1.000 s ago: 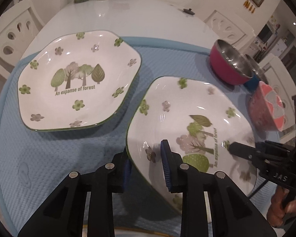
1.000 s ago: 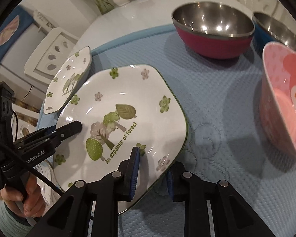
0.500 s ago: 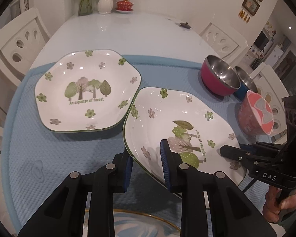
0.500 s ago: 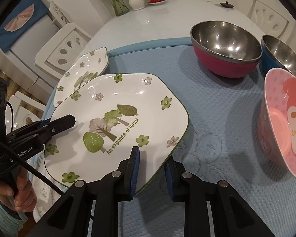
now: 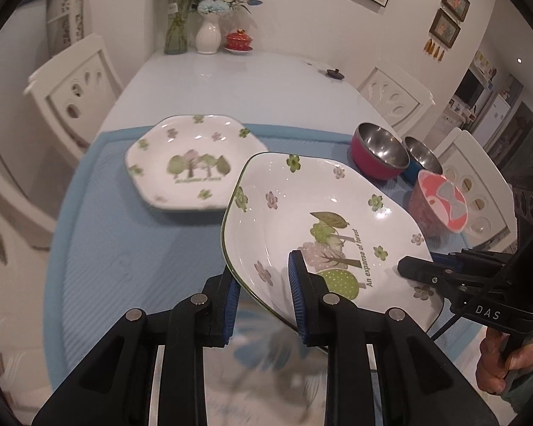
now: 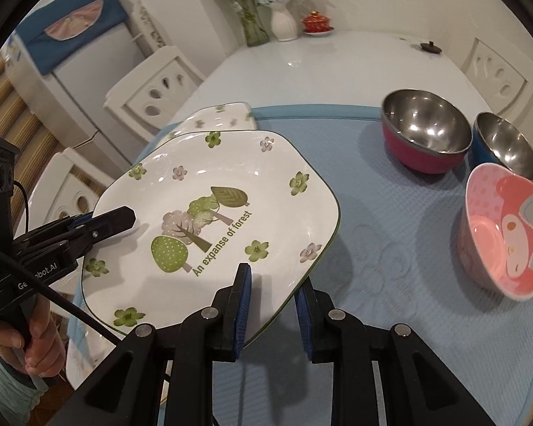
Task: Organize plates and bowls
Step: 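Lift the green-tree plate and carry it over the blue-leaf plate, then lower the green-tree plate onto the blue-leaf plate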
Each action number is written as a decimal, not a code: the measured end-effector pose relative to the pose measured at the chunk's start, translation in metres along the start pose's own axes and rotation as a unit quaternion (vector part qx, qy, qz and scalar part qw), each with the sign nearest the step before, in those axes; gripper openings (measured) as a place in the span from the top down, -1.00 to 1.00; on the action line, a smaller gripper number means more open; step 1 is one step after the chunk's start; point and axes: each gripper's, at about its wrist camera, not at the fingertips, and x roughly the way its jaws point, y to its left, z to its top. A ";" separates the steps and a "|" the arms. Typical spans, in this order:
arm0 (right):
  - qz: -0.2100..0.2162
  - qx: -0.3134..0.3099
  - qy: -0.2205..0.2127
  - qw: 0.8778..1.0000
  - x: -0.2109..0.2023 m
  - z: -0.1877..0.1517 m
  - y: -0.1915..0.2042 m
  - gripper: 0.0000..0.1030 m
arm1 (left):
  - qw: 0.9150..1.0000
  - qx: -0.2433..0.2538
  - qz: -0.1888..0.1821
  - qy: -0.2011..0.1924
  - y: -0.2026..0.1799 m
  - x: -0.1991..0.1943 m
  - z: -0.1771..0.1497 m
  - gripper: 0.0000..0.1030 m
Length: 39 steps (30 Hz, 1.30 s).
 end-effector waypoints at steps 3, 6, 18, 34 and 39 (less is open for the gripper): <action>0.002 -0.002 0.005 1.000 -0.002 -0.018 0.017 0.55 | 1.000 -0.004 0.005 0.006 0.010 -0.015 -0.021 0.55; 0.010 0.003 0.016 1.000 -0.001 -0.040 0.033 0.55 | 1.000 -0.007 0.009 0.014 0.019 -0.024 -0.039 0.55; 0.019 0.006 0.047 0.999 0.008 -0.103 0.088 0.55 | 0.999 -0.026 0.011 0.041 0.057 -0.048 -0.105 0.55; 0.010 0.024 0.068 0.997 0.017 -0.103 0.100 0.55 | 0.998 -0.047 0.004 0.039 0.084 -0.037 -0.127 0.56; 0.006 0.022 0.074 0.997 0.024 -0.104 0.100 0.55 | 0.998 -0.040 0.008 0.048 0.086 -0.030 -0.129 0.56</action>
